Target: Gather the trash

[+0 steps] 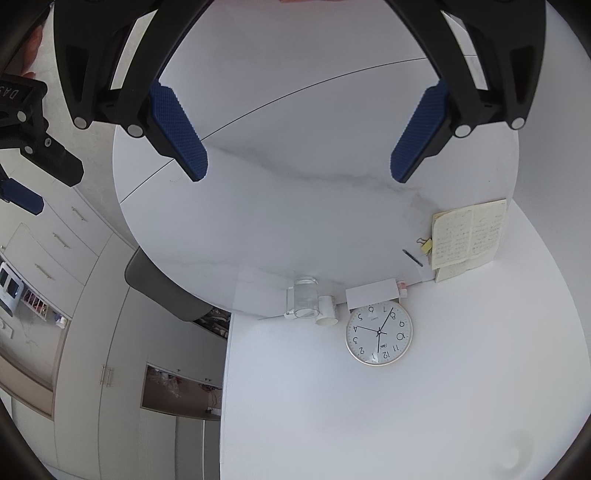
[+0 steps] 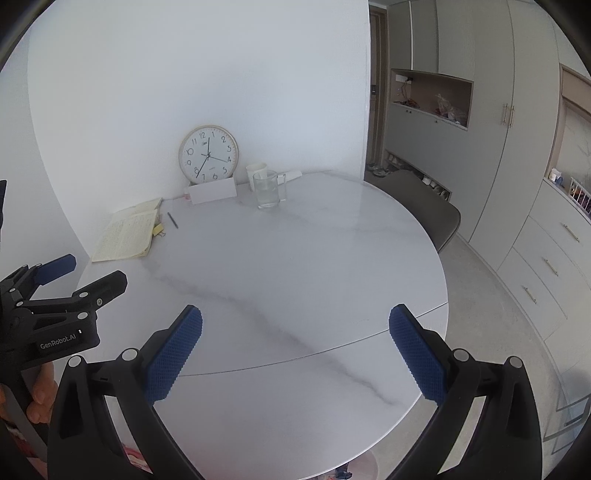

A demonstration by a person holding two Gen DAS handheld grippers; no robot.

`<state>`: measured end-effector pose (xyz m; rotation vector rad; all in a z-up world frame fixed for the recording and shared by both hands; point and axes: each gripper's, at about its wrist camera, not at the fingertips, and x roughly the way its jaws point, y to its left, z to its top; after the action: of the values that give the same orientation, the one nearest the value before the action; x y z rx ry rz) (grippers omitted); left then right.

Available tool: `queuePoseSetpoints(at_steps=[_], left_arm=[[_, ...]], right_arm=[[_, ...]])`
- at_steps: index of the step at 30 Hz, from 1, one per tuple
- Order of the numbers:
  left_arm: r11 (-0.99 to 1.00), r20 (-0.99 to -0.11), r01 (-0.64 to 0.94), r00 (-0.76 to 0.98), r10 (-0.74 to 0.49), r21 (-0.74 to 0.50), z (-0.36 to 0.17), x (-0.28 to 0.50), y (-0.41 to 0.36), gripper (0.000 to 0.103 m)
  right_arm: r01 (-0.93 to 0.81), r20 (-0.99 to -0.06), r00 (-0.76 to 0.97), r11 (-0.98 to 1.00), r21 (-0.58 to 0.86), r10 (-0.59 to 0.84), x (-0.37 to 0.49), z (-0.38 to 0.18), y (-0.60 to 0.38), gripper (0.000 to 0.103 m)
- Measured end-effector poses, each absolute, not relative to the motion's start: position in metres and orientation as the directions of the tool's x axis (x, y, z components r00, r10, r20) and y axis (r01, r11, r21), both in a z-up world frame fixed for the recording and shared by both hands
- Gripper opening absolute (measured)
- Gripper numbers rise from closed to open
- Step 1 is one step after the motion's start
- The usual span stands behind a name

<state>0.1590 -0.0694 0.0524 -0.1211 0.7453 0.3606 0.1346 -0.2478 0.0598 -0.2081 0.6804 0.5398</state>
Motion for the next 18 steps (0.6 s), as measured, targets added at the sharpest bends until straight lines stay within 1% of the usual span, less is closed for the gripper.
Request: queuePoseSetpoints(at_steps=[18], left_arm=[[0.937,-0.698,-0.348,0.668,0.258,0.013,0.0493,0.1605,-0.0679,0.095]], right_arm=[[-0.521,-0.664,0.639,0.853,-0.004,0.388,0.1336,0.0543,-0.2478,0.101]])
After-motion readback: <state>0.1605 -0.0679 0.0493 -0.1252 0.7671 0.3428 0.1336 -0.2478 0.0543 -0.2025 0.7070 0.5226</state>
